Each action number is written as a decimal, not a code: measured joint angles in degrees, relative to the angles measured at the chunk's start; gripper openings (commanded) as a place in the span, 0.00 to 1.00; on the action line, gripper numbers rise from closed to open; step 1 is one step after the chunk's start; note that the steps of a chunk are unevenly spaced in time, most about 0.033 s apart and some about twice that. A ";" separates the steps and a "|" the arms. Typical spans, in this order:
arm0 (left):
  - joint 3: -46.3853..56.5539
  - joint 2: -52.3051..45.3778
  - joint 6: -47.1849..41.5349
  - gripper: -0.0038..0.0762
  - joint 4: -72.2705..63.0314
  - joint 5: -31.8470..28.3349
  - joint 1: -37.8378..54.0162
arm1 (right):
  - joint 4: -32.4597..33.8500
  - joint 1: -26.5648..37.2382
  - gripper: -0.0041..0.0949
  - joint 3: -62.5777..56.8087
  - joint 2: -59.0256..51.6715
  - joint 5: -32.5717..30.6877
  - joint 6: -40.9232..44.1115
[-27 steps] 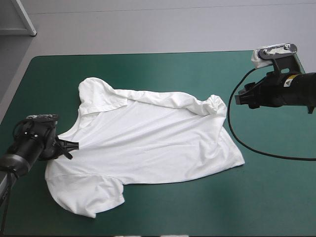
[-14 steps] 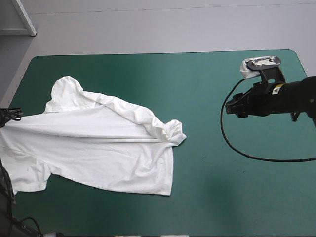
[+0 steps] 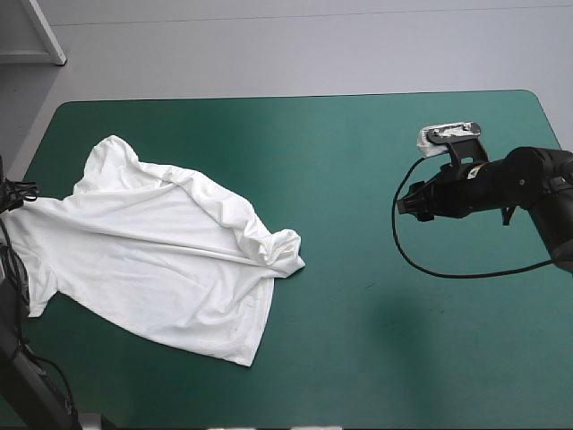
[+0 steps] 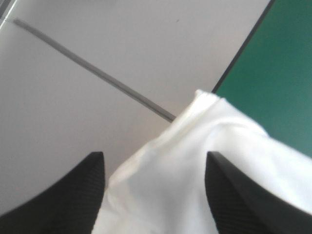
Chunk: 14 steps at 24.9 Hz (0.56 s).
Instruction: Fold the cloth
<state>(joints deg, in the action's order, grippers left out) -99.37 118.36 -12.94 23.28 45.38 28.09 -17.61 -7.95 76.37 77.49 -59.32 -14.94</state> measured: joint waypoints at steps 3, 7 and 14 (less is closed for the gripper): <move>0.00 -3.57 -0.51 0.67 -1.77 4.05 -0.27 | -0.16 0.00 0.61 0.00 0.00 -1.56 -0.52; -0.34 -11.10 8.84 0.67 -12.70 12.41 -2.71 | -1.41 0.00 0.61 0.00 0.00 -2.90 -0.52; 2.77 -18.71 18.96 0.67 -27.76 24.36 -12.32 | -2.56 0.00 0.61 0.00 0.00 -3.08 -0.52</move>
<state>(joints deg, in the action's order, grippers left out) -96.60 99.65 6.02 -4.48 69.74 15.77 -20.17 -7.95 76.37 77.49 -62.40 -15.46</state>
